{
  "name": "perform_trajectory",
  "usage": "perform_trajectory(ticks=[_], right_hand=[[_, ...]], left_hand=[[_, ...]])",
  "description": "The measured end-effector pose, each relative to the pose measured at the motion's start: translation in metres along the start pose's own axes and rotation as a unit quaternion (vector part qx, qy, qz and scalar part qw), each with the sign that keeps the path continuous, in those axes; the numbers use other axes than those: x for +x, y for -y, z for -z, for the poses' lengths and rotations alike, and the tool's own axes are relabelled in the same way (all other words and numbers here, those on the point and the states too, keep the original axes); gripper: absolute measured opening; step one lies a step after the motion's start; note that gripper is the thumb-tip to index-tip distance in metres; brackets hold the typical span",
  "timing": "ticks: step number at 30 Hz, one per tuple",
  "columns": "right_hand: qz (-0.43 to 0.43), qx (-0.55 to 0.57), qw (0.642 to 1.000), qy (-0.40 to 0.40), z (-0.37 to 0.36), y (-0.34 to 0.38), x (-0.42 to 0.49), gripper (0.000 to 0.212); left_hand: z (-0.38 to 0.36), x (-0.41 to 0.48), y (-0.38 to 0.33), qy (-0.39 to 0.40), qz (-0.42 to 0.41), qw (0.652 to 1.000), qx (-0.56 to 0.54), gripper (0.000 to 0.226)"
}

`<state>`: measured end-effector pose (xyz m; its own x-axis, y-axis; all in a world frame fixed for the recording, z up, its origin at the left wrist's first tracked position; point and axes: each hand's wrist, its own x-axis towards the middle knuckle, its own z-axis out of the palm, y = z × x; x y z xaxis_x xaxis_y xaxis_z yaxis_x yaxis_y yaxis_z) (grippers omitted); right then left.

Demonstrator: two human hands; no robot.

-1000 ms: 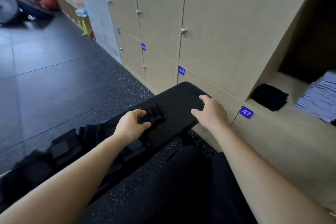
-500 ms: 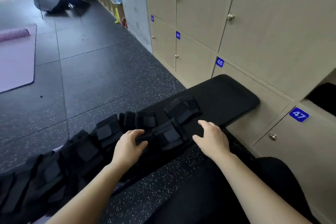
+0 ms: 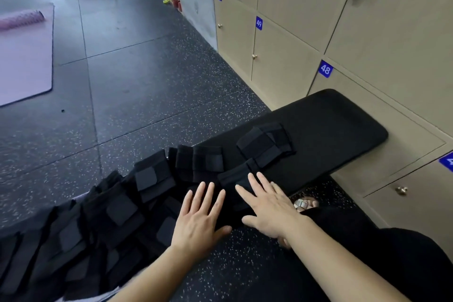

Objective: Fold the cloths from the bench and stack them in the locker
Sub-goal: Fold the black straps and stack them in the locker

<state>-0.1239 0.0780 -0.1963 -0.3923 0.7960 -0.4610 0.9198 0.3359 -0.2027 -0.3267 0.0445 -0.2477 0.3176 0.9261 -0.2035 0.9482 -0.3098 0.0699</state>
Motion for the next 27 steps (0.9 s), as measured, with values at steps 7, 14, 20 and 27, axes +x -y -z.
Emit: perform_trajectory(ticks=[7,14,20,27], right_hand=[[0.004,-0.050,0.999,0.014,-0.008,-0.019,0.021,0.067],[0.006,-0.046,0.999,-0.008,-0.003,-0.037,0.021,0.066],[0.009,-0.030,0.999,-0.016,0.002,-0.041,0.020,0.065],[0.004,0.034,0.997,-0.070,0.022,-0.036,0.026,0.057]], left_hand=[[-0.014,0.014,-0.002,0.028,-0.029,0.999,0.004,0.074],[-0.012,0.034,-0.012,0.015,-0.065,0.997,0.029,0.077],[-0.013,0.041,-0.013,0.000,-0.084,0.996,0.032,0.089],[0.014,0.052,-0.005,-0.114,-0.023,0.993,-0.027,0.087]])
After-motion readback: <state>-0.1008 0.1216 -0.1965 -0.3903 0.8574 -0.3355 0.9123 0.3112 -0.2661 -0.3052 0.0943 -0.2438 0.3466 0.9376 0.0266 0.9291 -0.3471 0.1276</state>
